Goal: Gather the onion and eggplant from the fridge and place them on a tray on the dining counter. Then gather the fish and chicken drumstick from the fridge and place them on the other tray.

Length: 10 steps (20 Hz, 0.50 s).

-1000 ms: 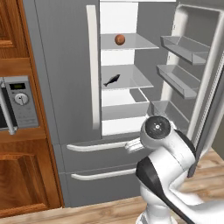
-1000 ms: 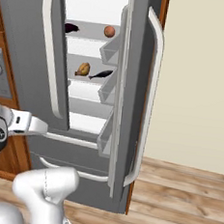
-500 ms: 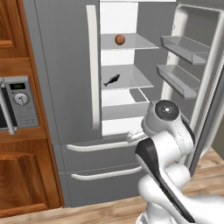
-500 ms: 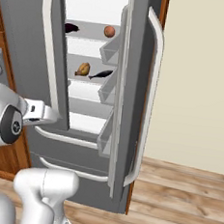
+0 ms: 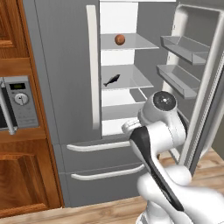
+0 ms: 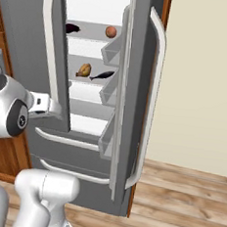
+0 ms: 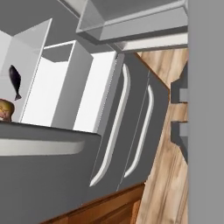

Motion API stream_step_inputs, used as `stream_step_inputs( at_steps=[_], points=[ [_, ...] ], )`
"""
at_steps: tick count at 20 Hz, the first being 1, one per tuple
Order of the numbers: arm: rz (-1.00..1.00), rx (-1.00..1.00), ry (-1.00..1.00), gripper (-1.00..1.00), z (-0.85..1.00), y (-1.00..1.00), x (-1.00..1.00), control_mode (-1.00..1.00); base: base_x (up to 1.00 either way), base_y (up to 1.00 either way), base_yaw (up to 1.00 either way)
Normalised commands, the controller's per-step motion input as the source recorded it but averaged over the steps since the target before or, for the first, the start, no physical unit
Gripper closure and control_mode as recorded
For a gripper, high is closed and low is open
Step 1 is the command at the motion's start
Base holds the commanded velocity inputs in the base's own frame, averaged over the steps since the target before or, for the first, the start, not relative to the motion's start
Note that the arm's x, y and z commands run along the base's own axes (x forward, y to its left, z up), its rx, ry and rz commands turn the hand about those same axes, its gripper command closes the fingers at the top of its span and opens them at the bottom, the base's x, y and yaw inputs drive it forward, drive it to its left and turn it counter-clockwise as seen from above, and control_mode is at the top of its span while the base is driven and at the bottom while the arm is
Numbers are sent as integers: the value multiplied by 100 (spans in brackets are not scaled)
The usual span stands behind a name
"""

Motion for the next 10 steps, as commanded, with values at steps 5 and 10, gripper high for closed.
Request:
stream_step_inputs(
  at_steps=[5,10],
  points=[
    [1,4,0,-100,29,9,0,-100,0,0,0],
    [2,3,0,-100,16,24,5,-100,0,0,0]
  ],
)
